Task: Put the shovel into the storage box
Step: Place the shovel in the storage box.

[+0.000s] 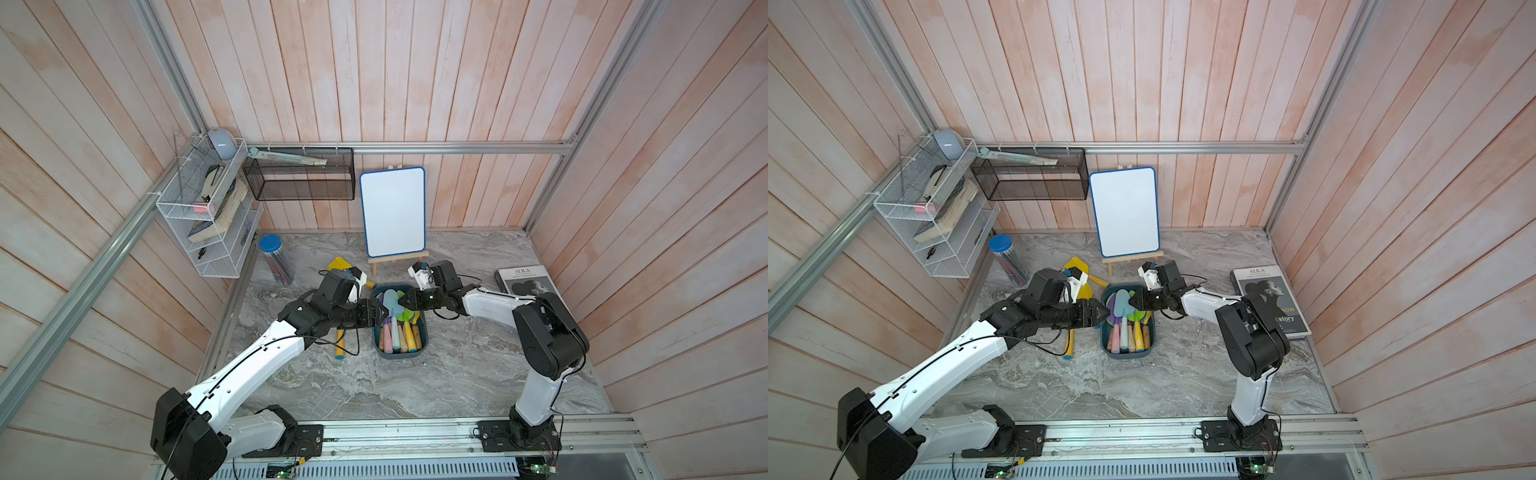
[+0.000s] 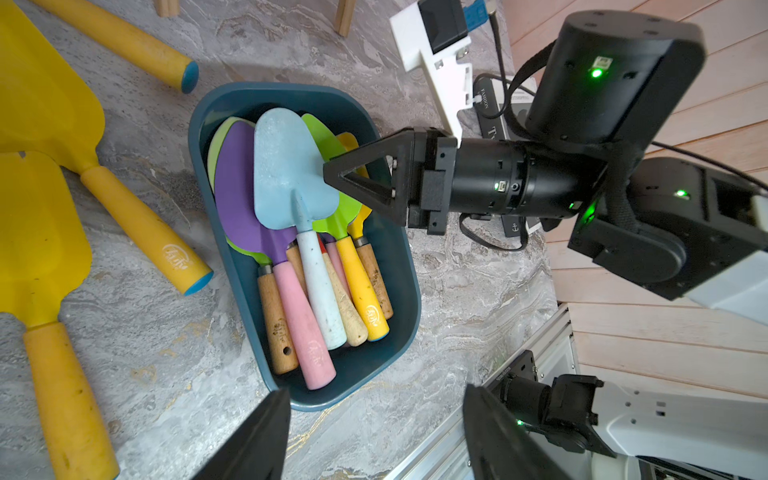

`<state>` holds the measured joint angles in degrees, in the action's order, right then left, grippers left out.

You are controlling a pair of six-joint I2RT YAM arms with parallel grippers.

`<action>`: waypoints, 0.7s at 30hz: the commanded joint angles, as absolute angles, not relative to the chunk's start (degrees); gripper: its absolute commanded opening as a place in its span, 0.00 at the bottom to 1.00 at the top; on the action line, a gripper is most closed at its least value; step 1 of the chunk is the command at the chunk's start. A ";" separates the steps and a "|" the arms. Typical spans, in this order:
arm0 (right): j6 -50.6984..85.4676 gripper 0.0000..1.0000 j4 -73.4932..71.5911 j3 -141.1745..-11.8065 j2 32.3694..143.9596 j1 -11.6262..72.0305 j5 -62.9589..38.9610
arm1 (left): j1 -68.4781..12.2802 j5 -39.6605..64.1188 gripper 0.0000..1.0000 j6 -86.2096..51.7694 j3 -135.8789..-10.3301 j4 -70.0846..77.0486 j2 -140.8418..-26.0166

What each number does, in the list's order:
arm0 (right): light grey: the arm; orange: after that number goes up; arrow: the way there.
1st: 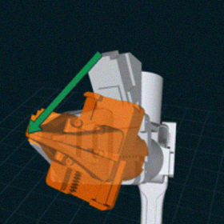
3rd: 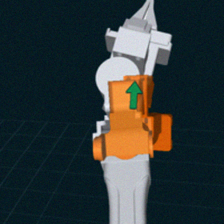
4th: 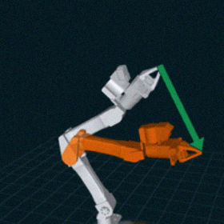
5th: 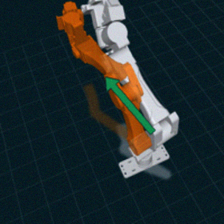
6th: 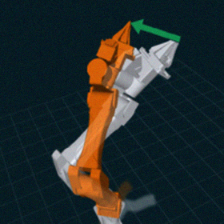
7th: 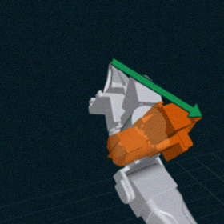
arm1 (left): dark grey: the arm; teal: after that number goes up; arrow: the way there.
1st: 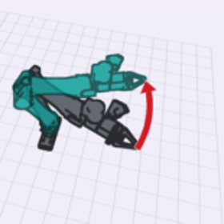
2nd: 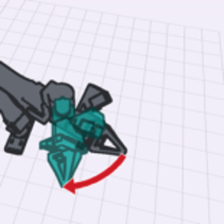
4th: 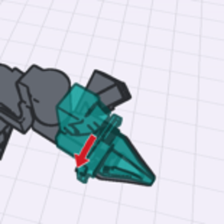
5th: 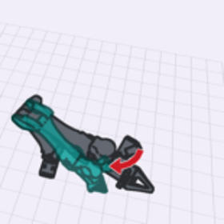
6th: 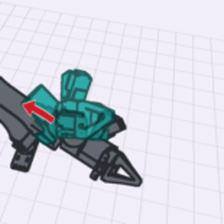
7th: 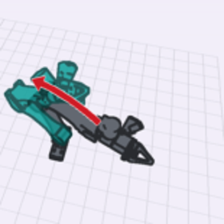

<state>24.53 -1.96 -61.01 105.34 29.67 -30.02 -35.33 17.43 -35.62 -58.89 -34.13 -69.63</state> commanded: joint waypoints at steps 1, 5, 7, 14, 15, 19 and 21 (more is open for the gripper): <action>22.78 0.27 3.50 -62.34 105.58 30.18 -25.77 | -35.51 15.77 0.71 -36.02 -58.01 -35.73 -69.34; 21.87 0.28 6.58 -64.34 105.30 30.97 -22.82 | -35.51 12.87 0.71 -37.36 -57.90 -39.24 -69.69; 21.33 0.28 8.37 -65.48 105.04 31.45 -21.11 | -35.51 9.58 0.71 -38.88 -58.01 -42.59 -70.24; 20.70 0.29 12.21 -67.50 102.32 32.76 -17.29 | -35.36 -0.96 0.71 -44.81 -56.41 -51.57 -72.96; 20.74 0.29 12.67 -67.49 101.50 32.89 -16.77 | -35.16 -1.75 0.71 -45.52 -55.71 -51.92 -73.50; 20.69 0.29 14.14 -67.03 97.29 33.39 -15.23 | -33.81 -2.25 0.71 -46.19 -52.89 -51.24 -75.60; 20.66 0.29 14.65 -66.31 95.04 33.48 -14.75 | -32.77 -1.48 0.71 -45.68 -51.03 -49.73 -76.77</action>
<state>21.52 12.40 -65.84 98.87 33.04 -17.02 -33.87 0.34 -44.73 -52.95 -49.63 -75.50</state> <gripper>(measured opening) 0.291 0.713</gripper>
